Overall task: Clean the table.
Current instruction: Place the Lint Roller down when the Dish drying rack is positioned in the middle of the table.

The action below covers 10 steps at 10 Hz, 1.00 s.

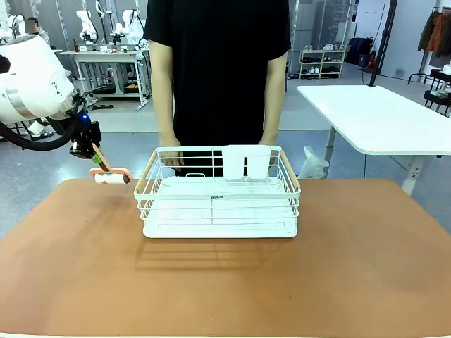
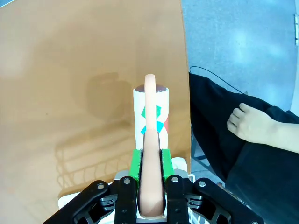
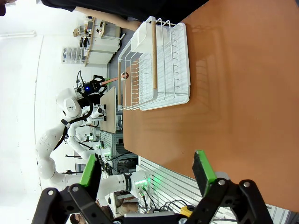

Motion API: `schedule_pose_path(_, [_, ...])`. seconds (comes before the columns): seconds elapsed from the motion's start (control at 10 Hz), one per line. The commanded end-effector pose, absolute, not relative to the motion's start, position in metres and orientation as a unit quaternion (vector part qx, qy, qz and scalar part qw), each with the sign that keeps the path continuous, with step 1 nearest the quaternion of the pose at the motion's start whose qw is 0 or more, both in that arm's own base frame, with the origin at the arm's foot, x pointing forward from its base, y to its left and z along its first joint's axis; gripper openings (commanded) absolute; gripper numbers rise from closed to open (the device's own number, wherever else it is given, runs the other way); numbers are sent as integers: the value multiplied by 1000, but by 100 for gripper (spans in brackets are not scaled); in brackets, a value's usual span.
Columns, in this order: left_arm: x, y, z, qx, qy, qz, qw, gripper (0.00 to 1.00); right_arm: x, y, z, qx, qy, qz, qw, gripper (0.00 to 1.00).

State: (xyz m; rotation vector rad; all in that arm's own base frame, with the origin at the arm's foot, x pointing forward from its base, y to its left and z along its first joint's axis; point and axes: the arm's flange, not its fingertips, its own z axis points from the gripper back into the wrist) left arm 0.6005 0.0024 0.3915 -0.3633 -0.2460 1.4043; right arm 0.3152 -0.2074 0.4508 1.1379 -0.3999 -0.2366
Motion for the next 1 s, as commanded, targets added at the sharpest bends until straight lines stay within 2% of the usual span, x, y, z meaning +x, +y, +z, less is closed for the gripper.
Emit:
schedule_pose_path(0.0, [600, 2, 391, -166, -112, 640, 741, 21, 314, -207, 454, 538, -193, -110, 813, 100])
schedule_pose_path(0.2, [596, 3, 385, -151, -137, 644, 738, 21, 314, -207, 454, 538, -193, -110, 813, 100])
schedule_pose_path(0.7, [587, -4, 355, -107, -133, 663, 729, 21, 314, -207, 454, 538, -193, -110, 813, 100])
schedule_pose_path(0.8, [582, -4, 353, -102, -135, 669, 724, 40, 314, -207, 454, 538, -193, -110, 813, 100])
schedule_pose_path(0.9, [577, -2, 352, -102, -112, 682, 716, 55, 314, -207, 454, 538, -193, -110, 813, 100])
